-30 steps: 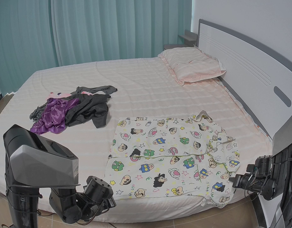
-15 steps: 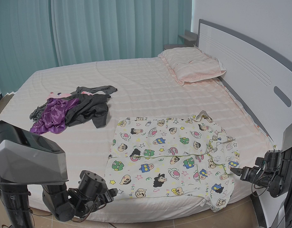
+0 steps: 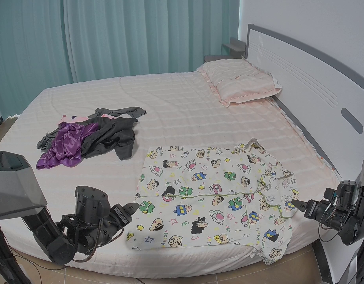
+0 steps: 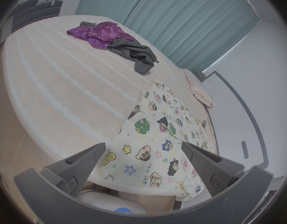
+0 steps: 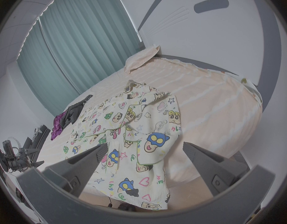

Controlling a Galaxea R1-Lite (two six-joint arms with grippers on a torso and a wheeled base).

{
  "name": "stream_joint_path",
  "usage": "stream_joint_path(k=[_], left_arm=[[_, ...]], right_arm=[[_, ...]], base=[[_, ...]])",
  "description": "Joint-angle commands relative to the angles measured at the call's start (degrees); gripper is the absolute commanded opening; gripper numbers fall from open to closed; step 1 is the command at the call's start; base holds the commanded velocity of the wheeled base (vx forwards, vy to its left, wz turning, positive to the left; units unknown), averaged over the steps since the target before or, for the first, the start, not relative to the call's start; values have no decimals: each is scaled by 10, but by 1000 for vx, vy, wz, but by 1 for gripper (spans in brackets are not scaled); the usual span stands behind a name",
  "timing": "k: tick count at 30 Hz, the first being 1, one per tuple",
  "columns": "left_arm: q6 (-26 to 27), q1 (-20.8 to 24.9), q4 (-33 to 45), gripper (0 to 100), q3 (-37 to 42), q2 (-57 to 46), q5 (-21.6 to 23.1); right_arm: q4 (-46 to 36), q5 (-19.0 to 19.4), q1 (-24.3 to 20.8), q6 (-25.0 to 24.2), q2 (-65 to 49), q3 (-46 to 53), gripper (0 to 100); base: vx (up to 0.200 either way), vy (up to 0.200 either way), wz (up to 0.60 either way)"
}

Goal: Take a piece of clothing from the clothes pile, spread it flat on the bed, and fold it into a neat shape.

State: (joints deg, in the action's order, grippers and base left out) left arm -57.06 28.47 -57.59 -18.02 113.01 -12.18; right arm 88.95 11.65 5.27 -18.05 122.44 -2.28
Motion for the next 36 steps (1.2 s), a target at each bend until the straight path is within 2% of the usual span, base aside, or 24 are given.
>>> stream_joint_path(k=[1,10,21,28,36], left_arm=[[-2,-9,-1,100,-5,-12,3],[-2,-7,-2,100,-6,-8,2],[-14,0,-2,100,-14,2,2],[-16,10,-2,100,-14,7,2],[-15,13,-2,100,-13,8,1]], right_arm=[[8,0,-3,-1,-28,4,100],[8,0,-6,-1,-27,3,100],[8,1,-12,-2,-26,3,100],[8,-1,-30,-24,-28,3,100],[9,-1,-32,-26,-28,3,100]], base=[[200,0,0],[200,0,0],[0,0,0],[0,-200,0],[0,-200,0]])
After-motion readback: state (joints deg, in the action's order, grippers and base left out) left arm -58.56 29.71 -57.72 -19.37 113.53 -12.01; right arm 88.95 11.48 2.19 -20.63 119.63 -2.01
